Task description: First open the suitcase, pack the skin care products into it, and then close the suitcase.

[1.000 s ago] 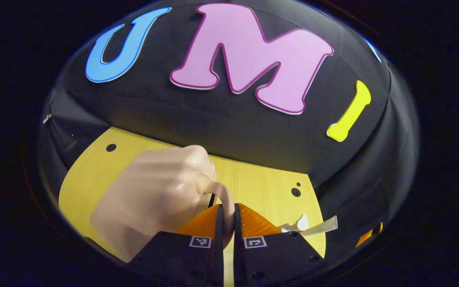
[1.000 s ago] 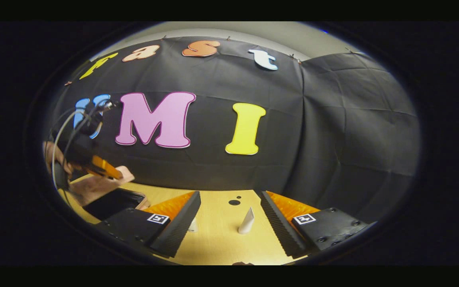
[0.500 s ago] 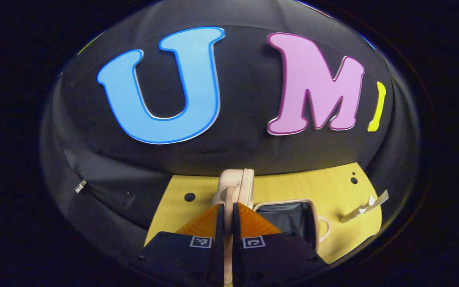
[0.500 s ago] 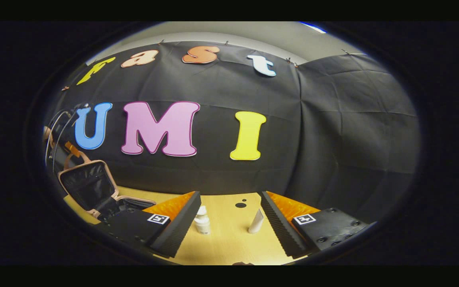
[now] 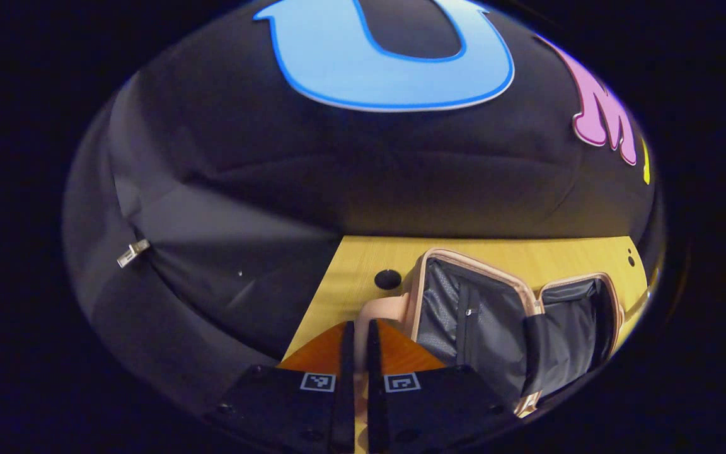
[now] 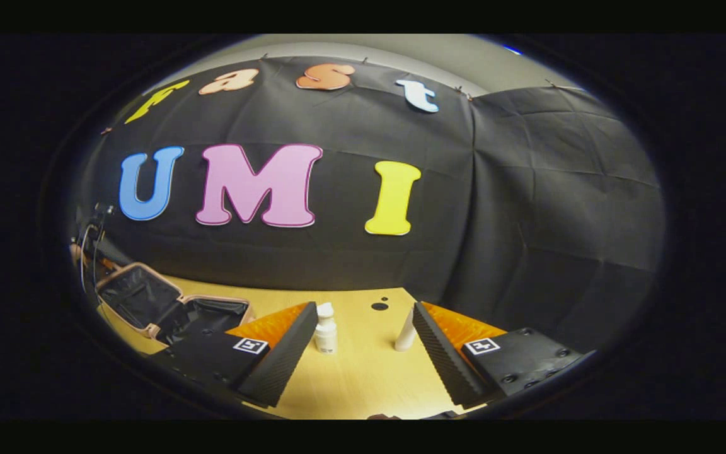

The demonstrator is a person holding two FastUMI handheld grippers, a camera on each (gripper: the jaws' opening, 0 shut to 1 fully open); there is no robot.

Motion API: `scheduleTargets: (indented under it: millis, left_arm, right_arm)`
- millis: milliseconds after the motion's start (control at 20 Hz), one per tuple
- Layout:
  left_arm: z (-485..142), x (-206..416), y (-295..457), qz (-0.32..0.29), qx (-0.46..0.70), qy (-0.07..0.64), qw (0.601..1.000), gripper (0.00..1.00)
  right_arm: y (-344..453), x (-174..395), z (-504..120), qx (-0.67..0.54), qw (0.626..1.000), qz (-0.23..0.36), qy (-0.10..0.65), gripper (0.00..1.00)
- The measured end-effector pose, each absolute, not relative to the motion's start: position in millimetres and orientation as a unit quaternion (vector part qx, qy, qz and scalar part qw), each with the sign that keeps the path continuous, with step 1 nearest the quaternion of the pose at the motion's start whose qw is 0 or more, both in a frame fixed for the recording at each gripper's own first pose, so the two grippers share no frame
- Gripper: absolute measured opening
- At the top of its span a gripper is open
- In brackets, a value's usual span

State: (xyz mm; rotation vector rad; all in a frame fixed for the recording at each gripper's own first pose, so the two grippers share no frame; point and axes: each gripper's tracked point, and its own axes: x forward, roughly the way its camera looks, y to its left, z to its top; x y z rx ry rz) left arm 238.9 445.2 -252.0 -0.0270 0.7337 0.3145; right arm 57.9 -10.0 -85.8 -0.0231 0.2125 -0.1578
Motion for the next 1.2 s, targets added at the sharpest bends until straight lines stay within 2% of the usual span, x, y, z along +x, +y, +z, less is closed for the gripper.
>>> scheduleTargets:
  millis: [50,100,300,400,500,550,600,650,750,1000,1200]
  left_arm:
    - [-271,234,449,0.154,-0.025,0.361,0.919,0.14]
    - [-287,232,454,0.153,-0.033,0.368,0.917,0.13]
    - [-333,230,460,0.157,-0.023,0.387,0.909,0.14]
    - [-344,229,471,0.173,-0.007,0.391,0.904,0.19]
    - [-334,225,478,0.196,0.01,0.384,0.902,0.28]
    - [-317,223,482,0.204,0.018,0.369,0.906,0.36]
    - [-298,219,485,0.21,0.027,0.35,0.913,0.4]
    - [-273,214,480,0.211,0.04,0.329,0.92,0.77]
    - [-227,208,458,0.196,0.064,0.283,0.937,0.95]
    - [-136,186,335,0.126,0.063,0.185,0.973,0.98]
    - [-118,156,193,0.066,0.032,0.151,0.986,0.98]
  right_arm:
    - [-5,56,-94,-0.021,0.991,-0.076,0.112,0.93]
    - [-1,54,-104,-0.031,0.989,-0.071,0.122,0.96]
    - [7,53,-117,-0.037,0.988,-0.062,0.134,0.97]
    - [9,54,-119,-0.034,0.989,-0.062,0.13,0.97]
    - [10,54,-118,-0.036,0.989,-0.059,0.129,0.97]
    - [9,53,-115,-0.038,0.99,-0.059,0.126,0.97]
    - [7,52,-109,-0.038,0.99,-0.06,0.119,0.97]
    - [4,51,-104,-0.037,0.991,-0.063,0.114,0.94]
    - [-6,47,-97,-0.031,0.991,-0.074,0.107,0.97]
    - [-32,40,-92,-0.014,0.989,-0.096,0.108,0.96]
    - [-51,42,-103,0.009,0.987,-0.093,0.132,0.96]
